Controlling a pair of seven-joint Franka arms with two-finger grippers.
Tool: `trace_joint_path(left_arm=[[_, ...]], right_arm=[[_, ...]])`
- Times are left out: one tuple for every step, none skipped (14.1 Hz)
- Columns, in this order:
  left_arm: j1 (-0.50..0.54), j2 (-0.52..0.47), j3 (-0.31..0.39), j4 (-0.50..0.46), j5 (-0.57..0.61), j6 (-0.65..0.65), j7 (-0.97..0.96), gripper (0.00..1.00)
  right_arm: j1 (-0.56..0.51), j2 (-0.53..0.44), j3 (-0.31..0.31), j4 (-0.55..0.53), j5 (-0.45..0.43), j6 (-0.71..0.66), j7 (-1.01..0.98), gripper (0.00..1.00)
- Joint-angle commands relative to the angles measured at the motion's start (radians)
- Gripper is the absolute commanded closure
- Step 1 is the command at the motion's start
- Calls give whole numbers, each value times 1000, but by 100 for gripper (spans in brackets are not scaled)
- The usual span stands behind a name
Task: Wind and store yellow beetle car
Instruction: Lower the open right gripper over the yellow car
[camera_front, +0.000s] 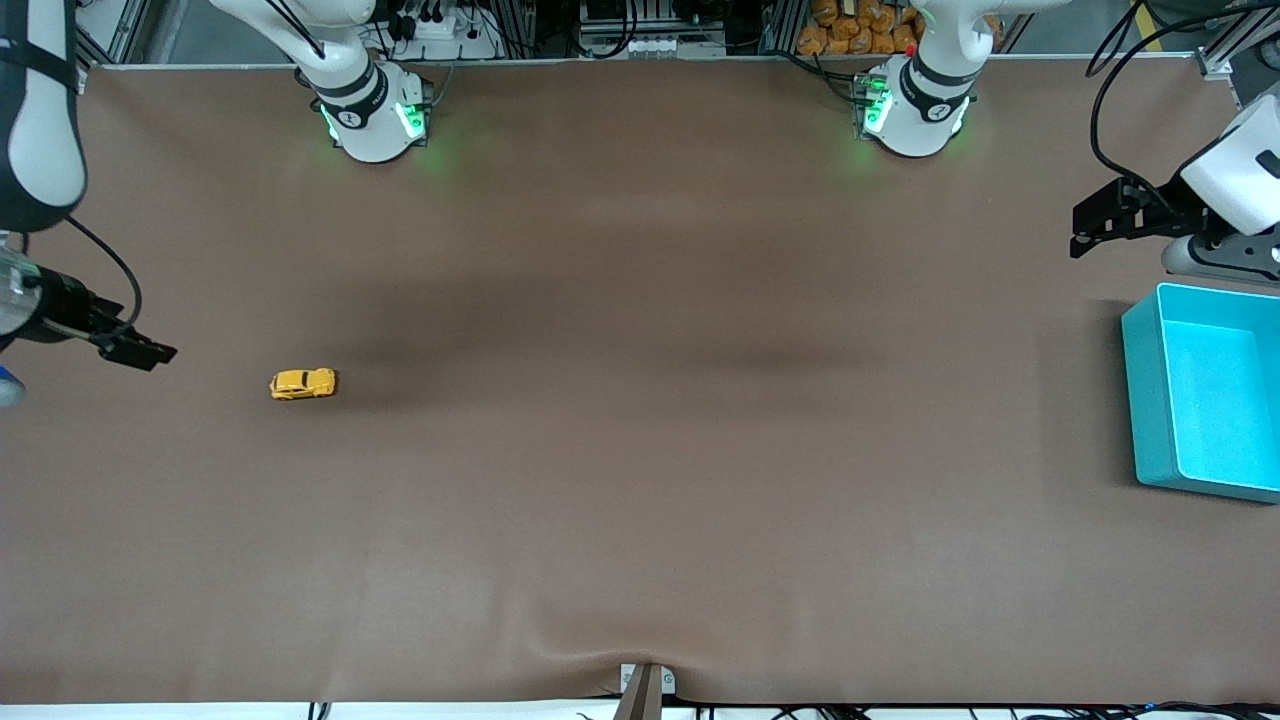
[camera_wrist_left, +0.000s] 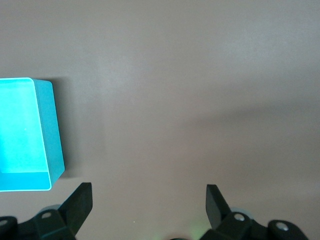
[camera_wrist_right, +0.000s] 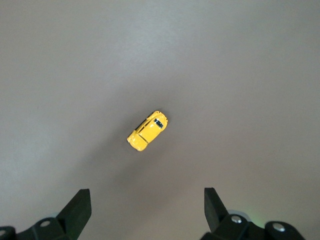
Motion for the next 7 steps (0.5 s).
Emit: trace_joint_path(left_arm=[[0, 3, -4, 11, 18, -4, 11, 0], [2, 3, -3, 11, 18, -4, 11, 0], [5, 3, -3, 11, 18, -4, 11, 0], [5, 3, -3, 11, 18, -4, 11, 0], [6, 3, -3, 11, 18, -4, 11, 0], [6, 3, -3, 11, 18, -4, 11, 0], [5, 3, -3, 11, 18, -4, 11, 0]], right_arm=[[-3, -13, 6, -58, 8, 58, 183, 0], [-2, -13, 8, -72, 7, 70, 230, 0], [-2, -13, 8, -76, 8, 80, 275, 0], [0, -13, 8, -87, 8, 95, 331, 0], [6, -13, 8, -105, 10, 124, 393, 0], [14, -12, 8, -122, 10, 147, 447, 0], [15, -12, 9, -139, 11, 162, 467, 0]])
